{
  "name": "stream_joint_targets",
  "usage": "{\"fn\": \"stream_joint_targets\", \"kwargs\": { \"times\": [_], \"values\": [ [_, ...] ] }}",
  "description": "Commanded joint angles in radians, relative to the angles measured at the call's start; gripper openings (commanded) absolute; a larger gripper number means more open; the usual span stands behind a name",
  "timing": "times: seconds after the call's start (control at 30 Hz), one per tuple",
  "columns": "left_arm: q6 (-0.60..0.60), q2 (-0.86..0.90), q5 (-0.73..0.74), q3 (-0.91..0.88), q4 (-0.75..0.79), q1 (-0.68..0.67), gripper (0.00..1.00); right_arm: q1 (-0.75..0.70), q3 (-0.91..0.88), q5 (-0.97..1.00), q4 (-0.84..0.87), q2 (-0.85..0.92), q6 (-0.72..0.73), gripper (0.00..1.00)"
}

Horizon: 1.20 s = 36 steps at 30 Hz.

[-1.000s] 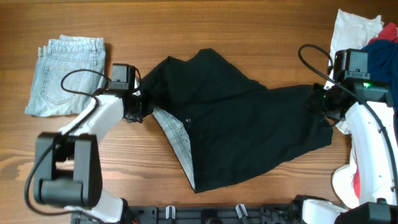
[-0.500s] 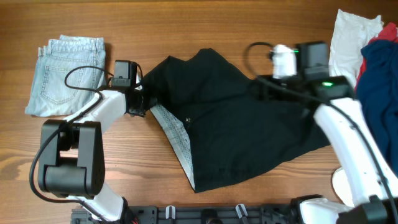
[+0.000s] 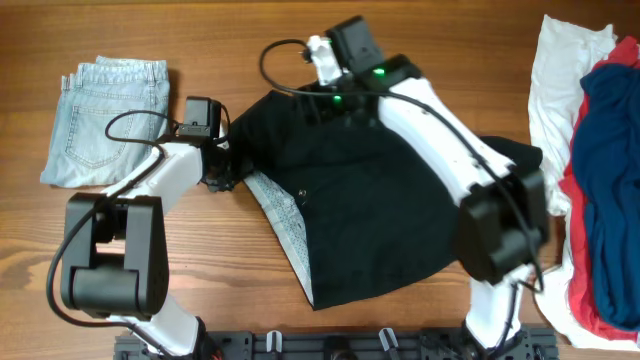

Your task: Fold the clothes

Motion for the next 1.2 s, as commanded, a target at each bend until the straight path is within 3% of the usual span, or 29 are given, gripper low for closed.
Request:
{"fn": "stream_joint_targets", "kwargs": {
  "times": [0.0, 0.3, 0.7, 0.93, 0.97, 1.03, 1.07, 1.17],
  "values": [
    [-0.091, 0.037, -0.187, -0.04, -0.107, 0.019, 0.13, 0.032, 0.063, 0.047, 0.032, 0.1, 0.015, 0.81],
    [-0.104, 0.037, -0.174, -0.04, -0.104, 0.078, 0.24, 0.101, 0.063, 0.062, 0.143, 0.198, 0.015, 0.79],
    [-0.104, 0.037, -0.174, -0.04, -0.1, 0.078, 0.25, 0.16, 0.062, 0.114, 0.202, 0.242, 0.045, 0.8],
    [-0.104, 0.037, -0.174, -0.04, -0.101, 0.078, 0.27, 0.167, 0.062, 0.115, 0.193, 0.278, 0.045, 0.52],
    [-0.104, 0.037, -0.174, -0.04, -0.101, 0.078, 0.27, 0.167, 0.062, 0.115, 0.191, 0.282, 0.049, 0.45],
    [-0.104, 0.037, -0.174, -0.04, -0.1, 0.078, 0.28, 0.167, 0.062, 0.132, 0.191, 0.285, 0.075, 0.13],
    [-0.104, 0.037, -0.174, -0.04, -0.101, 0.078, 0.28, 0.167, 0.062, 0.15, 0.192, 0.284, 0.088, 0.04],
    [-0.104, 0.037, -0.174, -0.04, -0.101, 0.078, 0.28, 0.159, 0.063, 0.212, 0.187, 0.264, 0.093, 0.04]
  ]
}}
